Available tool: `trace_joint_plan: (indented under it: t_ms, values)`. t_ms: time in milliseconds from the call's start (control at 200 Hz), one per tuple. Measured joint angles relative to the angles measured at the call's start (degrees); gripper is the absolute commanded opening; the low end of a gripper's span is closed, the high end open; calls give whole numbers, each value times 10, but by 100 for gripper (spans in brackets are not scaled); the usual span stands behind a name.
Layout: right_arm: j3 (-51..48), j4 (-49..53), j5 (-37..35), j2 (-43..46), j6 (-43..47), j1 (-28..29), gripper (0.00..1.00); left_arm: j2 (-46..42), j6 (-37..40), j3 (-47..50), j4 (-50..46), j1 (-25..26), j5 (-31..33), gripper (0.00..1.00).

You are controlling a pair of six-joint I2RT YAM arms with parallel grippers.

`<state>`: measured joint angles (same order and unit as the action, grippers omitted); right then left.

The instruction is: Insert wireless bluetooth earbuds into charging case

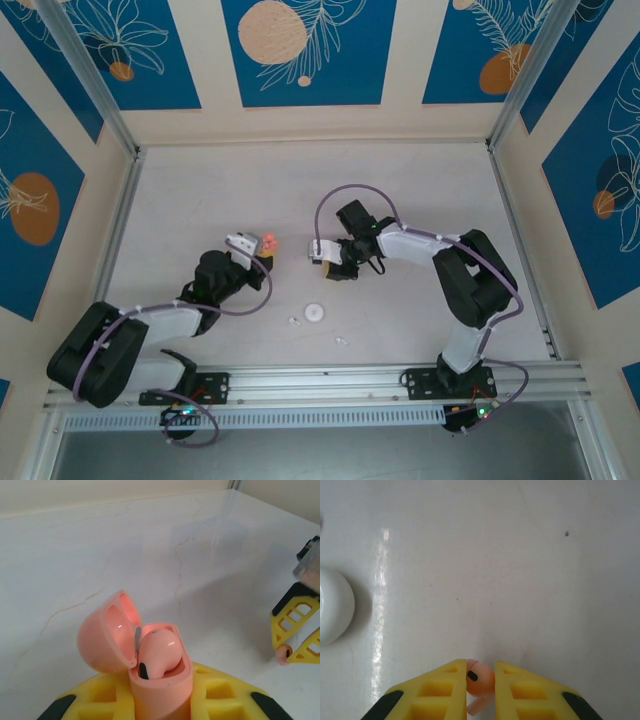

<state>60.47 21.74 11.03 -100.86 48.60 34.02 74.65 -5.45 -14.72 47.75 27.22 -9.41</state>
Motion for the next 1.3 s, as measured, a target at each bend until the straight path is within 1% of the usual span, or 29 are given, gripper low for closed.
trace_joint_plan:
  t_ms: [185, 500, 630, 750, 835, 1020, 1300]
  values:
    - [-29, -49, 34, 43, -50, -18, 16, 56, 0, -3, 48, 19, 0, 14]
    - [-61, -94, 63, 65, -103, -35, 14, 114, 0, -20, 106, 28, -7, 14]
    - [-77, -115, 71, 77, -122, -37, 14, 167, -1, -20, 159, 36, -26, 14]
    - [-81, -138, 81, 89, -142, -39, 14, 224, -7, -20, 228, 42, -44, 14]
    - [-86, -166, 94, 99, -156, -42, 14, 247, -11, -20, 254, 47, -54, 14]
    - [-98, -229, 117, 103, -197, -50, 14, 253, -10, -30, 285, 66, -67, 14]
    - [-99, -315, 148, 103, -243, -52, 14, 253, -4, -37, 299, 74, -80, 14]
